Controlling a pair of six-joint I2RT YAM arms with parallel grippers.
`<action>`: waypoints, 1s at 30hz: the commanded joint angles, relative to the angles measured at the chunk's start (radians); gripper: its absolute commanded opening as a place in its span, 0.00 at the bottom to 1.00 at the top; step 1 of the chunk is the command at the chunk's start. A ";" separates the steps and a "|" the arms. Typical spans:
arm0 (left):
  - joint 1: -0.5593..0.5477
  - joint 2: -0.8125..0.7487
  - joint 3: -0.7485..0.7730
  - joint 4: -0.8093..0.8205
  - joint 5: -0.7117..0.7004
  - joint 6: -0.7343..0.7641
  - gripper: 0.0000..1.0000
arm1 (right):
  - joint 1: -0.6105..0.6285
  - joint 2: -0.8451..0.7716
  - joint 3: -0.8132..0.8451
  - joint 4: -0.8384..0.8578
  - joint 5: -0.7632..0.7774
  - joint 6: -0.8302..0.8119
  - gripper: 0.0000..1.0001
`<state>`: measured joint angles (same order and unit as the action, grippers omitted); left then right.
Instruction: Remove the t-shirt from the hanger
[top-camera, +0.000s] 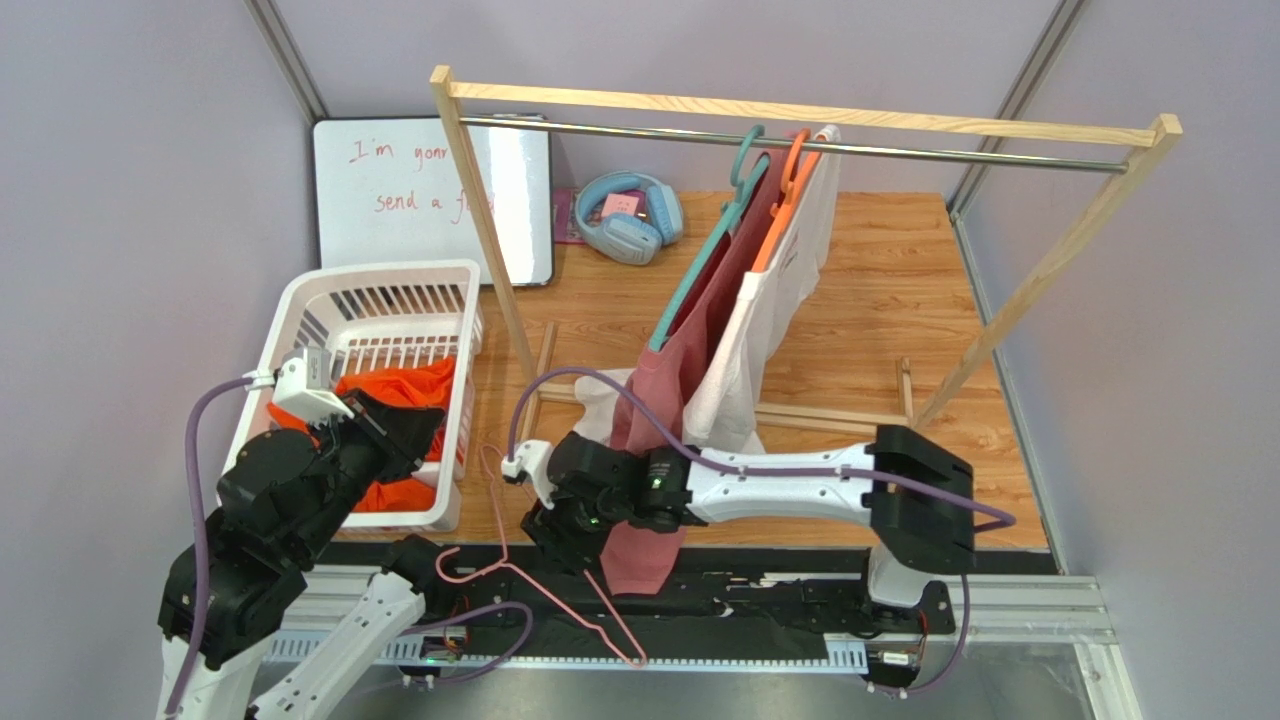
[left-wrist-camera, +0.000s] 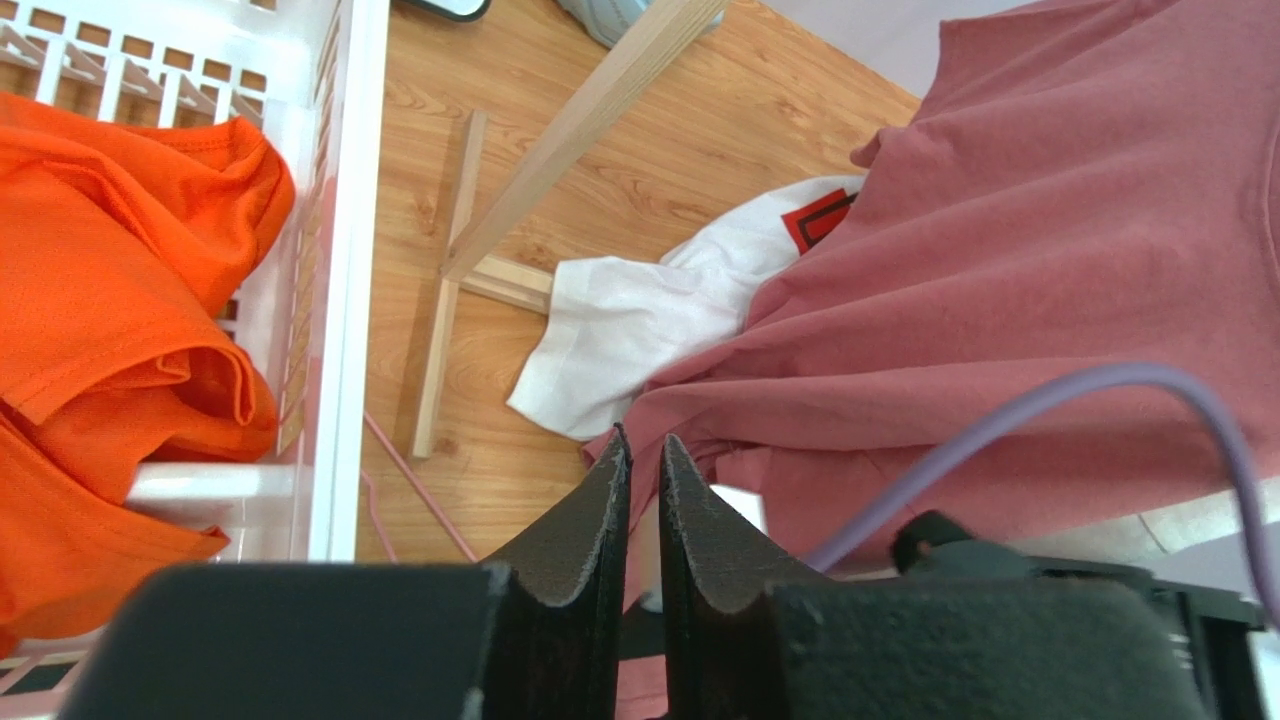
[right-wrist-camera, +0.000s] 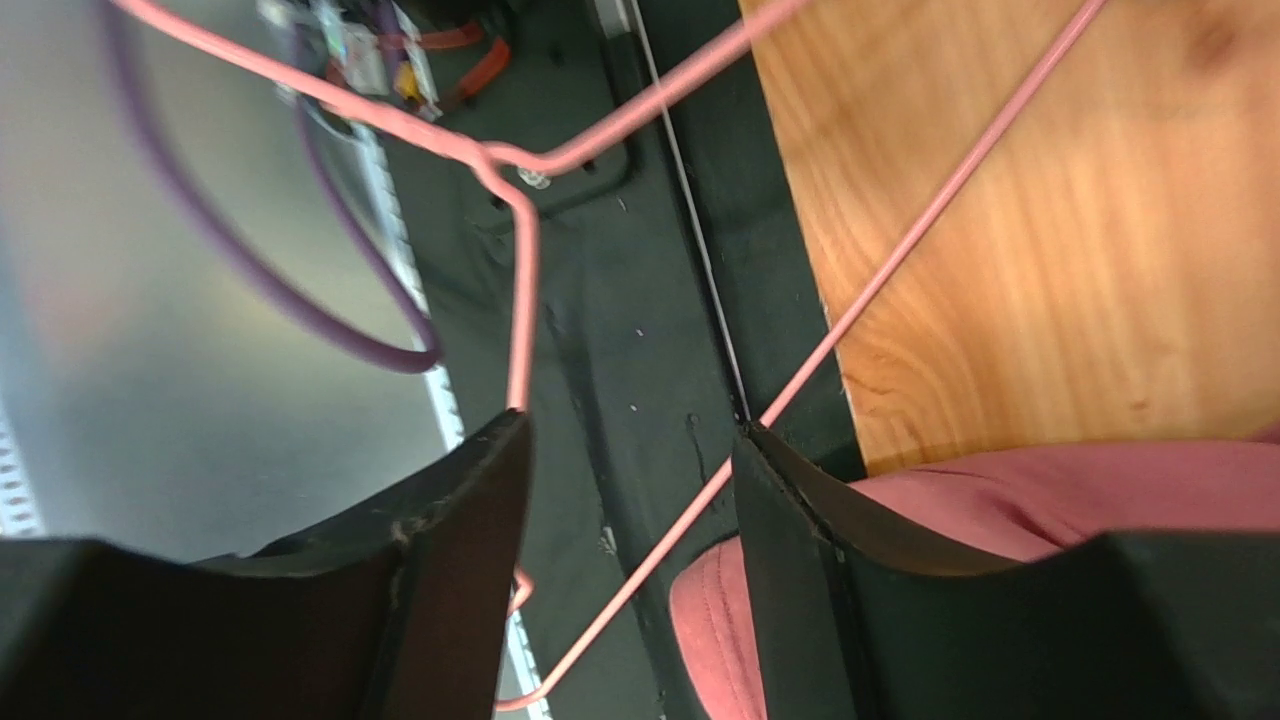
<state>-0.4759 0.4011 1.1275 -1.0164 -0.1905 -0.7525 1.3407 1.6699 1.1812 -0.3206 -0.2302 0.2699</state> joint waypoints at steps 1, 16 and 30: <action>0.003 -0.007 0.032 -0.016 -0.009 0.013 0.17 | 0.034 0.045 0.015 0.083 0.034 0.020 0.55; 0.003 -0.013 0.009 -0.002 0.006 0.030 0.17 | 0.103 0.132 -0.075 0.216 -0.006 0.104 0.49; 0.003 -0.077 0.058 0.027 0.037 0.059 0.34 | 0.095 -0.139 -0.011 0.144 0.186 0.213 0.00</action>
<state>-0.4759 0.3782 1.1316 -1.0290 -0.1761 -0.7273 1.4433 1.6783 1.1107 -0.1902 -0.1474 0.4191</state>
